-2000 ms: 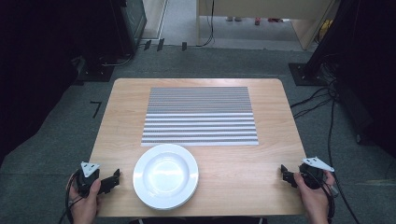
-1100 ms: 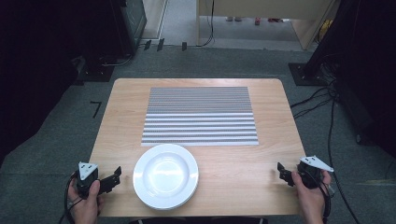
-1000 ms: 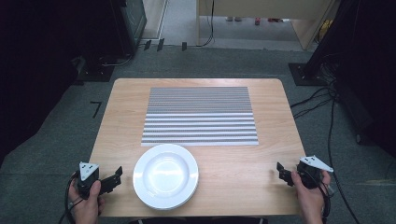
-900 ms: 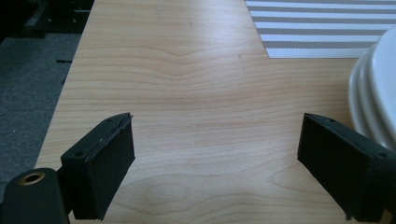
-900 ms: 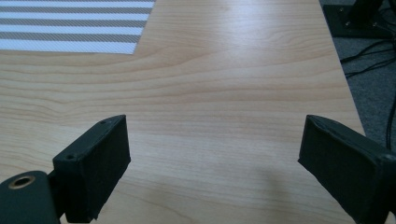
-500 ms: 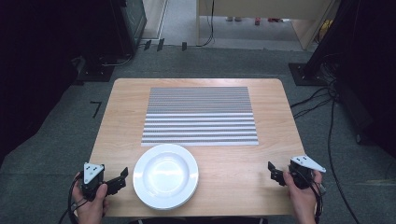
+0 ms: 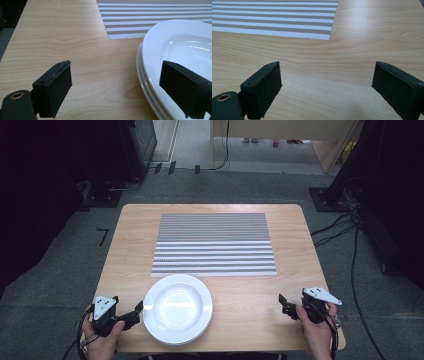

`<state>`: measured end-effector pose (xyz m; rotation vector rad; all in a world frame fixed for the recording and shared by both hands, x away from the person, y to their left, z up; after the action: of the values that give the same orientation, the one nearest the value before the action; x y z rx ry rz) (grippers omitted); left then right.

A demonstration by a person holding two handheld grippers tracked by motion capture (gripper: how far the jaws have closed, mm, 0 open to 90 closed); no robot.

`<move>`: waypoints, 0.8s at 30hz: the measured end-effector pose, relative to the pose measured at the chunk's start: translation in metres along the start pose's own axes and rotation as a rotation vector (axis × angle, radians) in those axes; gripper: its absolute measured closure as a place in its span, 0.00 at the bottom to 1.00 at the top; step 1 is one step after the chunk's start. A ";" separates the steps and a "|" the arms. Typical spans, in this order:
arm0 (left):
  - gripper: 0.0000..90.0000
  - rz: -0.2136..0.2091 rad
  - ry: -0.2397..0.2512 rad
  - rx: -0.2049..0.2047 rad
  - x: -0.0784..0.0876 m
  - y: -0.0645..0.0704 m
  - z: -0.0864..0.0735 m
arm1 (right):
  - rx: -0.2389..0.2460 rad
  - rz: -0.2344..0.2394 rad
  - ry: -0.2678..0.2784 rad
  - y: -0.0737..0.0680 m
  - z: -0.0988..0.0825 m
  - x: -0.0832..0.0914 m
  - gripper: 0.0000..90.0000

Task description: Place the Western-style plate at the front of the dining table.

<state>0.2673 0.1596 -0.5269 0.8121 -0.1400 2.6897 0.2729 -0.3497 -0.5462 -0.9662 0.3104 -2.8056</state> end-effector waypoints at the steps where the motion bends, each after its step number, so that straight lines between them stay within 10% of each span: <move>1: 0.12 -0.004 0.000 0.000 0.000 0.001 0.000 | 0.004 0.003 0.000 -0.002 0.000 0.000 0.09; 24: 0.12 -0.066 0.005 -0.030 -0.001 0.026 0.003 | 0.035 0.119 -0.011 -0.055 -0.005 -0.003 0.09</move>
<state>0.2606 0.1349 -0.5248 0.7869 -0.1499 2.6214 0.2676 -0.2950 -0.5386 -0.9239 0.3056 -2.6885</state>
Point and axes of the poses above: each handheld gripper's, and its own axes: x roughly backward along the jaws, z roughly out of its top, y roughly to its right, the point moved 9 cm from there along -x, roughly forward along the jaws, and after that the axes turned 8 degrees about -x, right-handed, at the moved point
